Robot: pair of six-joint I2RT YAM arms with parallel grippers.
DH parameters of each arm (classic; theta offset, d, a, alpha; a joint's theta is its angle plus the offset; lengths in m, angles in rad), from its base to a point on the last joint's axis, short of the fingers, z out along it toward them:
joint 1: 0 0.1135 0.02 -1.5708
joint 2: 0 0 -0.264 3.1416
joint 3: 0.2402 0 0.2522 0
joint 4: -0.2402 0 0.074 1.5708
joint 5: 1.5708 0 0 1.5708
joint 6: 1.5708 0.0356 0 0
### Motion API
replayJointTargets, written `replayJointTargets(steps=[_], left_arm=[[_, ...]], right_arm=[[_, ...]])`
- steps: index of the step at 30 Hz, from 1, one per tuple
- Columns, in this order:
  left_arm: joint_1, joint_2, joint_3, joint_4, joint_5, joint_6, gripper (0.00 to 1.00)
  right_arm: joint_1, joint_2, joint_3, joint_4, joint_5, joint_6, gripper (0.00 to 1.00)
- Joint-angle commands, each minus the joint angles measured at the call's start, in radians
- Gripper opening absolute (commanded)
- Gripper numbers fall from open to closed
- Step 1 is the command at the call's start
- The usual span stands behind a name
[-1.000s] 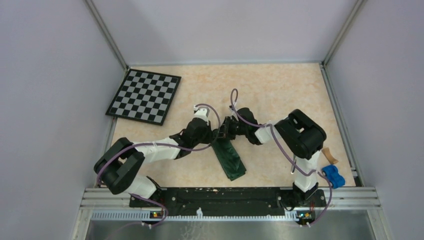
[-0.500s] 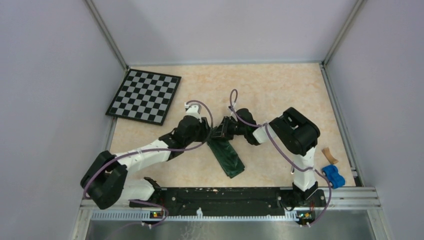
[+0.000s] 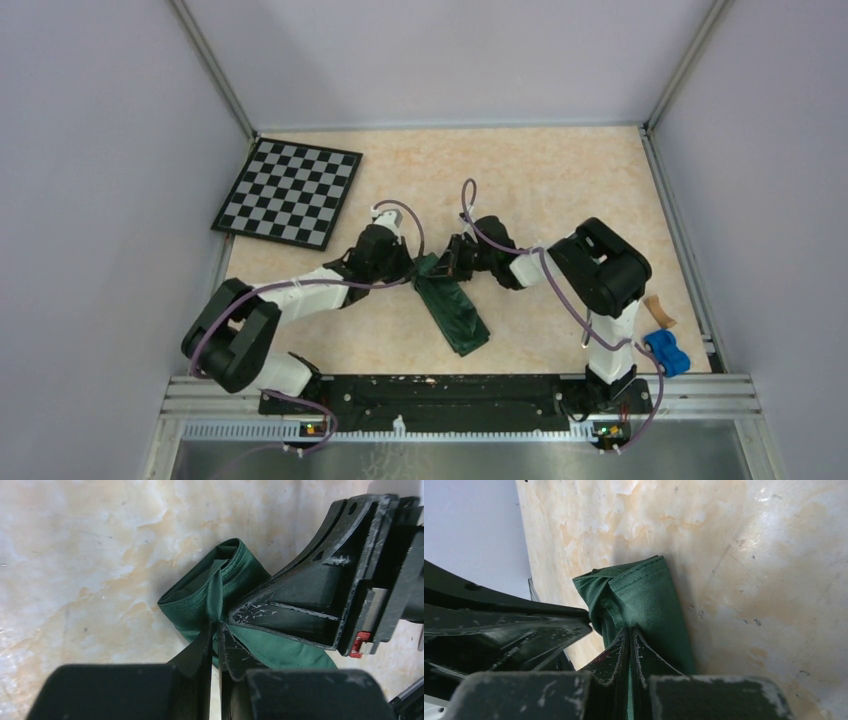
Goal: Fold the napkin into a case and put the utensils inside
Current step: Grasp the top corner of the smaller rectangle folded napkin from the folded napkin.
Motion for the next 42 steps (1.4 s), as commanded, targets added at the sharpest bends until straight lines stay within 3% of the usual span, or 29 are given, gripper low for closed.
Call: replayJointTargets(steps=[1, 6, 10, 14, 18, 23, 27, 33, 39, 42], left_arm=[[0.0, 0.059, 0.037, 0.115, 0.057, 0.006, 0.11], [0.001, 0.16, 0.048, 0.132, 0.041, 0.003, 0.11], [0.001, 0.161, 0.04, 0.04, -0.024, -0.02, 0.11], [0.001, 0.055, 0.031, -0.019, 0.009, 0.015, 0.29], [0.001, -0.052, 0.059, -0.116, 0.08, 0.02, 0.45], [0.008, -0.177, 0.049, -0.238, 0.104, -0.049, 0.53], [0.028, -0.231, -0.035, -0.219, 0.195, -0.174, 0.53], [0.059, -0.205, -0.216, 0.021, 0.367, -0.42, 0.54], [0.061, -0.093, -0.24, 0.144, 0.42, -0.479, 0.49], [0.06, -0.053, -0.243, 0.185, 0.422, -0.489, 0.42]], right_arm=[[0.011, 0.005, 0.05, 0.007, 0.014, -0.026, 0.0], [0.048, 0.077, 0.102, 0.023, -0.011, -0.005, 0.0], [0.042, -0.028, 0.064, -0.047, 0.01, -0.068, 0.04], [0.039, -0.16, 0.072, -0.265, 0.012, -0.245, 0.2], [0.046, -0.301, 0.046, -0.373, 0.031, -0.413, 0.41], [0.097, -0.395, 0.04, -0.549, 0.136, -0.625, 0.51], [0.154, -0.421, 0.061, -0.641, 0.247, -0.711, 0.51], [0.236, -0.395, 0.118, -0.735, 0.394, -0.775, 0.5], [0.323, -0.339, 0.16, -0.777, 0.483, -0.805, 0.49], [0.341, -0.32, 0.163, -0.766, 0.505, -0.797, 0.49]])
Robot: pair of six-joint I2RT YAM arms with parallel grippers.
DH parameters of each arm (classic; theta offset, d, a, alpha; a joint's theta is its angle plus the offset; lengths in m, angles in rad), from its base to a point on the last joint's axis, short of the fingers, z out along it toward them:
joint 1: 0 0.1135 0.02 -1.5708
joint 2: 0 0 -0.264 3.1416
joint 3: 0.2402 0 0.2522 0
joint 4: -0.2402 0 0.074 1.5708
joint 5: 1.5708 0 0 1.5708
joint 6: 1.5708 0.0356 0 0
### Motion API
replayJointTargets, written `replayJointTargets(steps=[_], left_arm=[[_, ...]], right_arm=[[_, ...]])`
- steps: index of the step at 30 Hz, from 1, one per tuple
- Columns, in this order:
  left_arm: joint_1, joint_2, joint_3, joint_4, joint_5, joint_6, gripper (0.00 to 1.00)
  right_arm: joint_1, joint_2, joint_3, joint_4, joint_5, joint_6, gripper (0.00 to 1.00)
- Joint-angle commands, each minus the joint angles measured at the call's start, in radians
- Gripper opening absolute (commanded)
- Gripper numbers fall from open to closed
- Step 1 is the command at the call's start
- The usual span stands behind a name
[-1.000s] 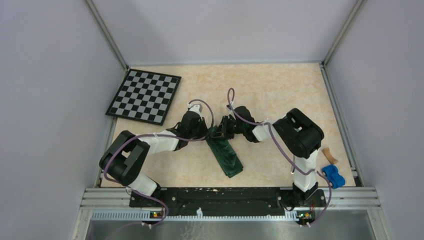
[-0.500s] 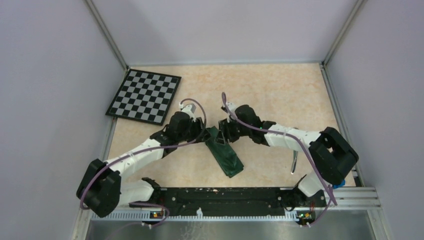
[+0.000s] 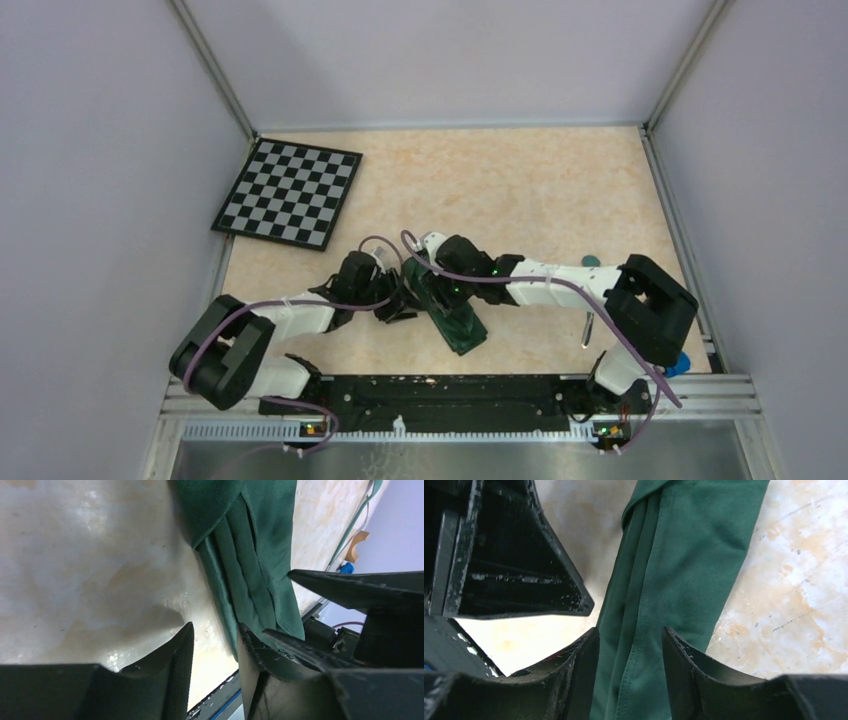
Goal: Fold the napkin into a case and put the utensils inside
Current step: Grasp the top corner of the smaller rectangle folded napkin from the folded napkin, then smooth out the smaller rectangle-folded napkin at the center of the board.
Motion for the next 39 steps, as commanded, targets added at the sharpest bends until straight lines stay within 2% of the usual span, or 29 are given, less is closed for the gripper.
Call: replayJointTargets(steps=[1, 3, 10, 14, 16, 20, 26, 33, 36, 39], left_arm=[[0.004, 0.053, 0.003, 0.152, 0.038, -0.052, 0.36], [0.004, 0.078, 0.003, 0.165, 0.034, -0.054, 0.29], [0.005, 0.155, -0.01, 0.263, 0.037, -0.077, 0.16], [0.005, 0.179, -0.023, 0.297, 0.038, -0.077, 0.07], [0.003, 0.178, -0.037, 0.31, 0.033, -0.08, 0.05], [0.003, 0.173, -0.068, 0.339, 0.02, -0.096, 0.03], [-0.003, 0.171, -0.077, 0.363, 0.016, -0.114, 0.01], [-0.003, 0.135, -0.087, 0.339, -0.007, -0.103, 0.01], [-0.002, 0.085, -0.075, 0.266, -0.022, -0.048, 0.05], [0.006, -0.028, -0.053, 0.126, -0.081, 0.044, 0.14]], right_arm=[[0.035, 0.033, 0.041, -0.006, 0.08, -0.023, 0.49], [0.04, 0.05, 0.045, -0.001, 0.083, -0.017, 0.49], [0.062, 0.094, 0.062, 0.004, 0.104, -0.008, 0.42], [0.067, 0.091, 0.081, -0.01, 0.094, 0.013, 0.25], [0.067, 0.077, 0.093, -0.018, 0.081, 0.03, 0.14], [0.068, 0.067, 0.112, -0.014, 0.014, 0.073, 0.01], [0.067, 0.117, 0.101, 0.03, -0.055, 0.128, 0.0], [0.063, 0.135, 0.017, 0.091, -0.022, 0.166, 0.0], [0.045, 0.147, -0.015, 0.123, -0.02, 0.182, 0.08], [0.033, 0.14, -0.031, 0.129, -0.019, 0.183, 0.16]])
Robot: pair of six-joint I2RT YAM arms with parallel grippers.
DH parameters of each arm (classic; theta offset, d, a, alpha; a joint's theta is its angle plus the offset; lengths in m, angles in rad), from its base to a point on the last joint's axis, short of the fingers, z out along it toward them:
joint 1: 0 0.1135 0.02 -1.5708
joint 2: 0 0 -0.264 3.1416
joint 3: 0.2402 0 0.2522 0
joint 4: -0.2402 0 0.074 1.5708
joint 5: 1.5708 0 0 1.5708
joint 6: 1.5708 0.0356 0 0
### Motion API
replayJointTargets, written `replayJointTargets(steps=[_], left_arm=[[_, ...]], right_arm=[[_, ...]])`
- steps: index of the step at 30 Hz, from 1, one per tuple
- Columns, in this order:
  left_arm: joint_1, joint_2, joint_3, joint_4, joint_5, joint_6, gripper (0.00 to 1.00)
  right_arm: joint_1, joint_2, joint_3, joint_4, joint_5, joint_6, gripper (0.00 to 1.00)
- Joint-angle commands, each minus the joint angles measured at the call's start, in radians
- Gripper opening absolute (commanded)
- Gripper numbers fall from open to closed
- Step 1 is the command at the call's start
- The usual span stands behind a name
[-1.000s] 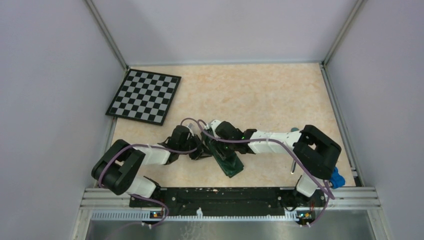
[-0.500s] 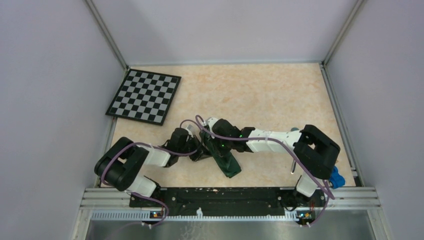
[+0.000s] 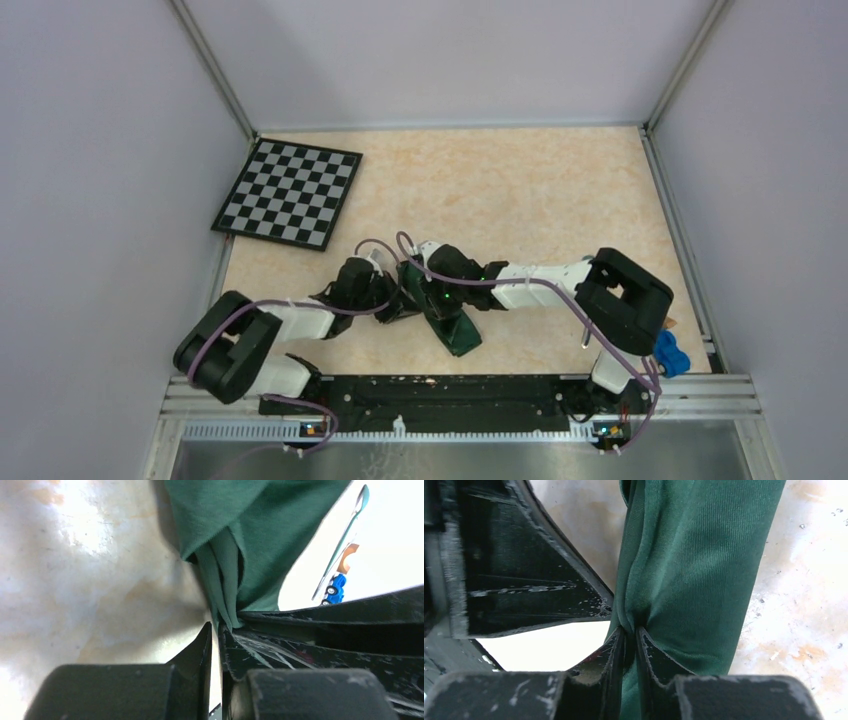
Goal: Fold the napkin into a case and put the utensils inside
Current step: Smooth out the smaller rectangle-folded napkin at the center of the board.
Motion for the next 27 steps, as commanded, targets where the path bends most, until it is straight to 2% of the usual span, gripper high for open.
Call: replayJointTargets(steps=[1, 4, 8, 15, 19, 27], left_arm=[[0.016, -0.176, 0.037, -0.181, -0.083, 0.148, 0.16], [0.038, -0.273, 0.108, -0.291, -0.107, 0.236, 0.19], [0.06, -0.283, 0.237, -0.385, -0.137, 0.303, 0.14], [0.081, -0.036, 0.393, -0.39, -0.016, 0.328, 0.02], [0.081, 0.01, 0.367, -0.317, 0.01, 0.301, 0.01], [0.082, 0.146, 0.403, -0.361, -0.108, 0.385, 0.0]], right_arm=[[-0.013, 0.003, -0.034, 0.042, -0.001, 0.016, 0.19], [-0.017, -0.011, -0.042, 0.045, -0.003, 0.012, 0.23], [-0.025, -0.03, -0.046, 0.045, 0.001, 0.01, 0.26], [-0.048, -0.06, -0.054, 0.062, -0.014, 0.025, 0.27], [-0.056, -0.061, -0.052, 0.071, -0.027, 0.03, 0.28], [-0.058, -0.091, -0.064, 0.064, -0.053, 0.046, 0.29]])
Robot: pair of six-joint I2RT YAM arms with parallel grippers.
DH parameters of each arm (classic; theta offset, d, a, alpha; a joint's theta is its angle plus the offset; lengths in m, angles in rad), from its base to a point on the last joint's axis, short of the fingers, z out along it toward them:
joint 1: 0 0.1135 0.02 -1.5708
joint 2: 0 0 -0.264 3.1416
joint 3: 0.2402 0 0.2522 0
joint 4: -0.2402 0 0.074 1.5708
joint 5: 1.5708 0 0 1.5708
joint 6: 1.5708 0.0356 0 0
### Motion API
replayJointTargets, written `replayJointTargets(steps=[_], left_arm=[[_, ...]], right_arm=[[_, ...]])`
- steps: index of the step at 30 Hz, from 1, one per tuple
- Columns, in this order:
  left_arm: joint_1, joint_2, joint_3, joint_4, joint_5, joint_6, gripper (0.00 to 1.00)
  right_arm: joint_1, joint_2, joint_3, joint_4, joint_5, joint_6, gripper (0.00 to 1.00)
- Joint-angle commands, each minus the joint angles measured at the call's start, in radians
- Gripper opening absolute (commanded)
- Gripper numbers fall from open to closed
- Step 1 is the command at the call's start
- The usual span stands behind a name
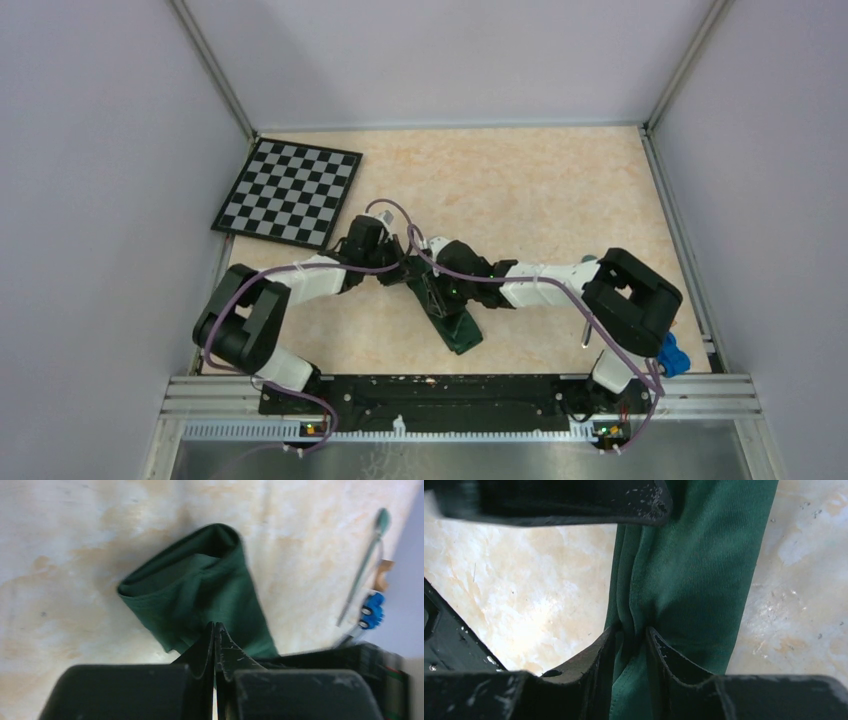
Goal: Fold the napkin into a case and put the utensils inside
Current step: Smooth out the smaller rectangle-folded napkin at the center of the board.
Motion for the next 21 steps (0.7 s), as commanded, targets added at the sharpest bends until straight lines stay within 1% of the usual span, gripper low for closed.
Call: replayJointTargets(steps=[1, 4, 7, 9, 11, 14, 17, 19, 21], left_arm=[[0.004, 0.085, 0.045, -0.028, -0.089, 0.086, 0.0], [0.004, 0.105, 0.042, -0.044, -0.128, 0.125, 0.0], [0.003, 0.108, 0.045, -0.062, -0.165, 0.154, 0.0], [0.004, 0.103, 0.04, -0.062, -0.176, 0.163, 0.0], [0.004, 0.103, 0.036, -0.06, -0.174, 0.162, 0.0], [0.004, 0.113, 0.037, -0.047, -0.159, 0.157, 0.0], [0.003, 0.129, 0.036, -0.041, -0.16, 0.157, 0.0], [0.003, 0.139, 0.034, -0.032, -0.159, 0.161, 0.0], [0.004, 0.153, 0.039, -0.03, -0.158, 0.164, 0.0]], right_arm=[[-0.011, -0.075, -0.017, -0.013, -0.018, 0.022, 0.29], [-0.014, -0.13, -0.021, -0.062, -0.018, 0.051, 0.34], [-0.019, -0.19, -0.035, -0.065, -0.051, 0.086, 0.38], [-0.03, -0.212, -0.047, -0.05, -0.085, 0.115, 0.4], [-0.049, -0.206, -0.073, 0.004, -0.14, 0.149, 0.4], [-0.071, -0.17, -0.119, 0.082, -0.193, 0.19, 0.38], [-0.074, -0.157, -0.185, 0.128, -0.224, 0.21, 0.29], [-0.074, -0.166, -0.248, 0.16, -0.23, 0.224, 0.28], [-0.073, -0.179, -0.292, 0.152, -0.21, 0.221, 0.28]])
